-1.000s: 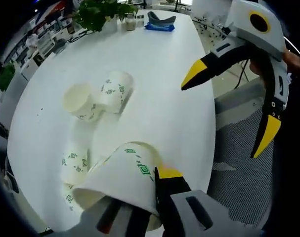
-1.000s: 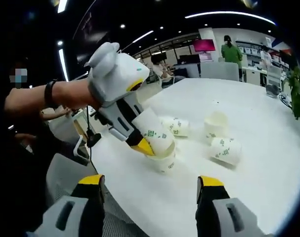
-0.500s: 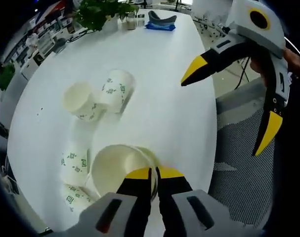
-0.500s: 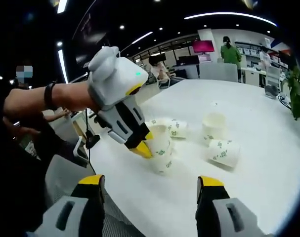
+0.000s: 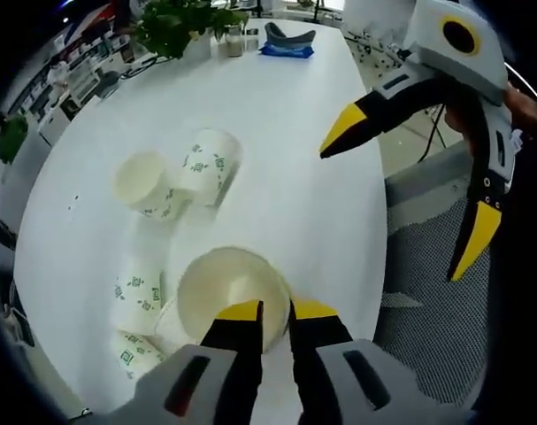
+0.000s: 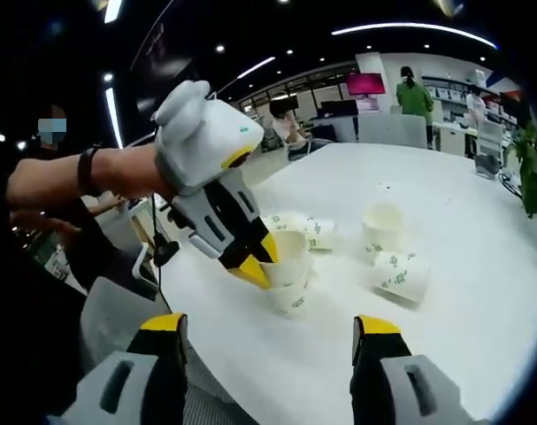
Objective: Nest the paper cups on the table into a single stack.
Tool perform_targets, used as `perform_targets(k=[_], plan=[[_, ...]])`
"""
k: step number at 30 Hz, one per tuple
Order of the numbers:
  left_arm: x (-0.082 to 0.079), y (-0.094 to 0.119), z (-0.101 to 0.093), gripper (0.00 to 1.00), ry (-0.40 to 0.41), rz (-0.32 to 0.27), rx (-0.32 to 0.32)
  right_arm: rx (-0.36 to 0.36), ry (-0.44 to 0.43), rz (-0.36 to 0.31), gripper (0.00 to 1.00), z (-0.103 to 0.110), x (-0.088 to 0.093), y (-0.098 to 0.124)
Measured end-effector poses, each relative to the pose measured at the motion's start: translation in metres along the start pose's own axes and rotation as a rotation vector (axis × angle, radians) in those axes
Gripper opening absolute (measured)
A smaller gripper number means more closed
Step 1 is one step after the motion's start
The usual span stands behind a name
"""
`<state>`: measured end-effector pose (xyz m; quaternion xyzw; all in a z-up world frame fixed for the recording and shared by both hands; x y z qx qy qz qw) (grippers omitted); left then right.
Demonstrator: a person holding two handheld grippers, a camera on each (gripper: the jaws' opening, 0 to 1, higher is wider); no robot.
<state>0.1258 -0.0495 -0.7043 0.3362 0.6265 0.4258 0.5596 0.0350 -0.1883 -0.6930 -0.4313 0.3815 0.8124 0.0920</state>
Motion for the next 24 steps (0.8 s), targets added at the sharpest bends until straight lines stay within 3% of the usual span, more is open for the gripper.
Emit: perform_targets(k=[14, 24], plan=[[0.0, 0.019, -0.002, 0.15, 0.022, -0.054, -0.022, -0.012, 0.017, 0.0, 0.77, 0.001, -0.004, -0.003], [0.018, 0.045, -0.003, 0.26, 0.16, -0.187, -0.079, -0.031, 0.032, 0.005, 0.76, 0.0, -0.007, -0.011]])
Point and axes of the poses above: the point that each gripper's makers call its tool centre point, and the gripper's own axes: y roughly backward along the fingers, z roughly to its left, x roughly out of its underside, the point moved 8 cm from there along y, roughly backward along the fingers, and after that the axes turned 4 degrees about -y, right-handed, at the moved point
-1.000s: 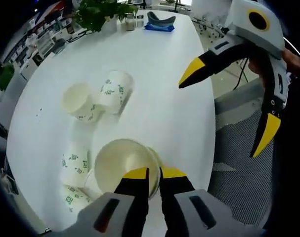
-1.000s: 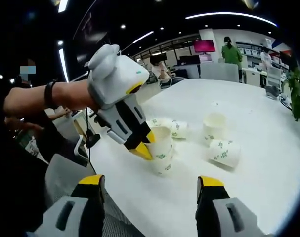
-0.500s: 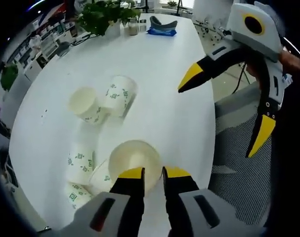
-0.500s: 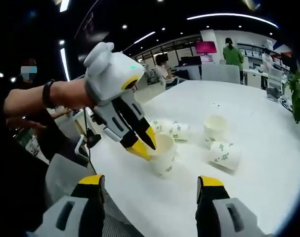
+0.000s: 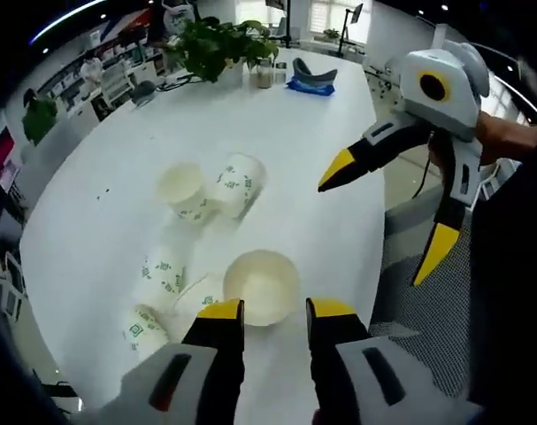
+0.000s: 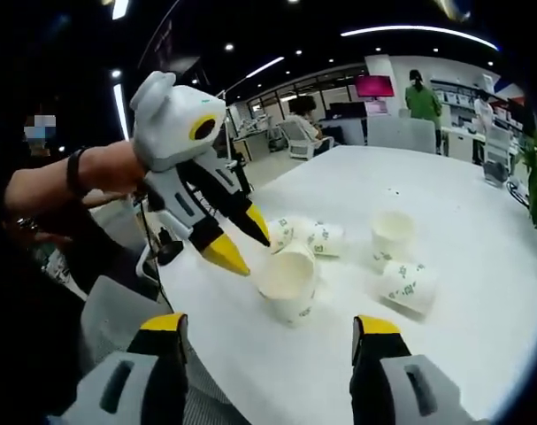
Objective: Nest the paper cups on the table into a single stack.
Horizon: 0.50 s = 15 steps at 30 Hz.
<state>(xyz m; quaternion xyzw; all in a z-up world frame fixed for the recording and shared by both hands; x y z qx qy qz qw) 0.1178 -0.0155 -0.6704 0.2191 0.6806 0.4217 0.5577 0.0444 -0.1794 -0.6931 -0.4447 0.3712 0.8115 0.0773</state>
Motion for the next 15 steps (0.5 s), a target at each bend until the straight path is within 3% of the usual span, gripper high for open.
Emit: perform_targets(k=[6, 10, 15], plan=[[0.016, 0.014, -0.003, 0.34, 0.113, -0.09, -0.044, -0.009, -0.004, -0.012, 0.76, -0.001, -0.003, -0.003], [0.027, 0.027, 0.002, 0.36, 0.183, -0.188, -0.125, -0.012, -0.01, -0.018, 0.76, -0.004, -0.005, -0.004], [0.044, 0.04, 0.002, 0.44, 0.263, -0.249, -0.174, -0.017, -0.014, -0.019, 0.76, -0.005, -0.007, -0.005]])
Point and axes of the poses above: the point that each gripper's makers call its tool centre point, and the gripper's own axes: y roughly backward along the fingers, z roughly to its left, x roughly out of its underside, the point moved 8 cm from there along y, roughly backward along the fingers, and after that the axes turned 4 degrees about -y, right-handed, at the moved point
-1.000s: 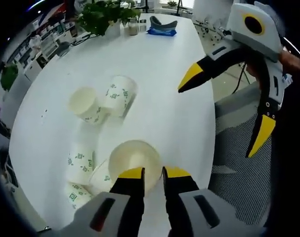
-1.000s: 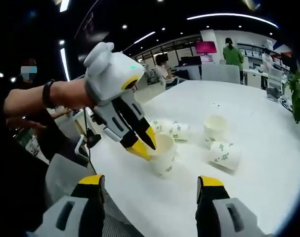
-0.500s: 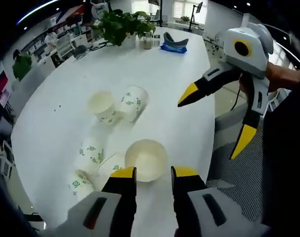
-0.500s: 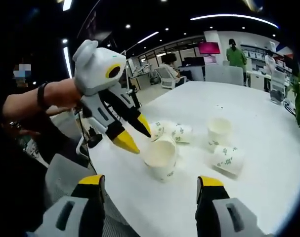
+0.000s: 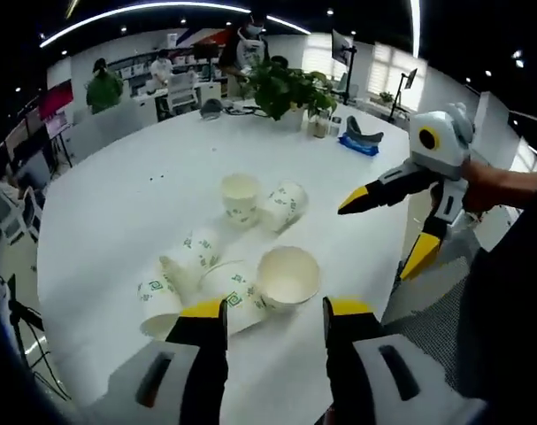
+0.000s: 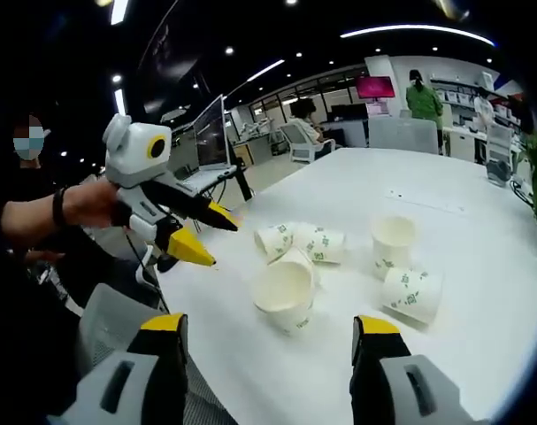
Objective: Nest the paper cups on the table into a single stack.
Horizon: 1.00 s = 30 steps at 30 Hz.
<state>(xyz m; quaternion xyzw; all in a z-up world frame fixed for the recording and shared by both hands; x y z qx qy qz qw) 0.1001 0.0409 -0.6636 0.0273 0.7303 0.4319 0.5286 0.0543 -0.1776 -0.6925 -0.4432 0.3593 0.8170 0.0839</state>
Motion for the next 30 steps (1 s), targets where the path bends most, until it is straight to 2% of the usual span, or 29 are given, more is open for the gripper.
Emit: perform_targets(k=[2, 3, 5, 9, 18, 24, 30], plan=[[0.005, 0.006, 0.005, 0.49, 0.048, -0.043, -0.038, -0.004, -0.001, 0.003, 0.76, 0.0, 0.0, -0.001], [0.007, 0.009, 0.002, 0.5, 0.085, -0.067, -0.038, -0.006, 0.0, 0.006, 0.76, 0.001, 0.0, -0.001], [0.012, 0.013, 0.004, 0.51, 0.103, -0.082, -0.043, -0.007, 0.004, 0.01, 0.76, 0.001, 0.0, 0.0], [0.021, 0.019, -0.001, 0.56, 0.104, -0.072, -0.068, -0.016, 0.009, 0.019, 0.76, -0.003, -0.003, -0.002], [0.038, 0.025, -0.002, 0.66, 0.156, -0.088, -0.102, -0.03, 0.036, 0.053, 0.76, -0.006, -0.011, -0.008], [0.047, 0.032, -0.003, 0.68, 0.186, -0.107, -0.126, -0.035, 0.048, 0.062, 0.76, -0.009, -0.017, -0.01], [0.051, 0.038, -0.004, 0.7, 0.185, -0.104, -0.131, -0.045, 0.099, 0.099, 0.76, -0.019, -0.024, -0.013]])
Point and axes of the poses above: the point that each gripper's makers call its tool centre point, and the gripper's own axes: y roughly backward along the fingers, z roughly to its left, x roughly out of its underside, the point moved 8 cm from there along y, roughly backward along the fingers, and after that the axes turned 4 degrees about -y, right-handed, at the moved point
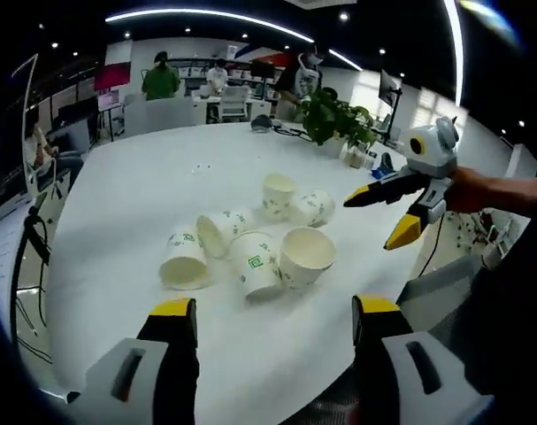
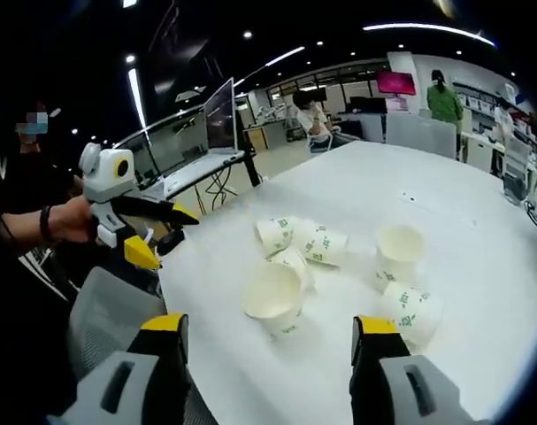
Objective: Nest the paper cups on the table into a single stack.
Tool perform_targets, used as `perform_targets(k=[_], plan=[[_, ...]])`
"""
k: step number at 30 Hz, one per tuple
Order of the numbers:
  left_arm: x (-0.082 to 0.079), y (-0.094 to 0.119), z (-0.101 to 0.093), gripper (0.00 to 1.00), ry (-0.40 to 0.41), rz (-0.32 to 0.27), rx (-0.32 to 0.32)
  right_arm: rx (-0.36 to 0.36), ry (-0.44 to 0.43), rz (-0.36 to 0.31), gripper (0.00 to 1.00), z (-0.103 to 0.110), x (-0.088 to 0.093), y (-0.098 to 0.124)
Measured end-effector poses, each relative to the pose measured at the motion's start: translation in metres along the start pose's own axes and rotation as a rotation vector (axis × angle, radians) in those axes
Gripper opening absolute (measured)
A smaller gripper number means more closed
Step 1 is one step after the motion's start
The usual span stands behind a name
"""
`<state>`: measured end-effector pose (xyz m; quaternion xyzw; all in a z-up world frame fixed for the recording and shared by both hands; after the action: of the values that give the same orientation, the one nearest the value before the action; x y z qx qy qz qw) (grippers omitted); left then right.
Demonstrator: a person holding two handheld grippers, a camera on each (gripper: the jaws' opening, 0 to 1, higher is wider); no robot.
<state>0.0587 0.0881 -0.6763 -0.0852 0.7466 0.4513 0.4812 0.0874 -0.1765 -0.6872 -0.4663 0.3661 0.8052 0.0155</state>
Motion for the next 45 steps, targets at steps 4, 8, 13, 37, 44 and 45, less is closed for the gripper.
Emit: perform_targets(k=[4, 8, 13, 37, 44, 45], plan=[[0.003, 0.004, -0.001, 0.7, 0.011, -0.011, -0.005, 0.008, 0.023, 0.011, 0.76, -0.011, -0.006, 0.001], [0.006, 0.007, -0.003, 0.7, 0.006, -0.014, -0.012, 0.014, 0.043, 0.018, 0.75, -0.018, -0.012, 0.002], [0.008, 0.009, -0.008, 0.71, 0.013, -0.018, -0.023, 0.02, 0.057, 0.023, 0.75, -0.031, -0.02, -0.001], [0.002, 0.015, -0.013, 0.69, 0.025, -0.048, -0.052, 0.036, 0.065, 0.052, 0.72, -0.063, -0.056, -0.027], [-0.004, 0.014, -0.014, 0.69, 0.014, -0.054, -0.055, 0.07, 0.08, 0.094, 0.68, -0.083, -0.068, -0.045], [-0.005, 0.014, -0.015, 0.69, 0.013, -0.056, -0.055, 0.079, 0.099, 0.124, 0.67, -0.089, -0.068, -0.048]])
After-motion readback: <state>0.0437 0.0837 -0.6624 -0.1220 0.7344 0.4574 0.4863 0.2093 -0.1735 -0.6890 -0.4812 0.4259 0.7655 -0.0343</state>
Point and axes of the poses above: the point that each gripper's makers call its tool centre point, and the gripper's own axes: y roughly backward along the fingers, z roughly to its left, x roughly out of its underside, the point moved 8 cm from there along y, roughly backward along the fingers, and after that the axes turned 4 degrees about -y, right-handed, at the moved point
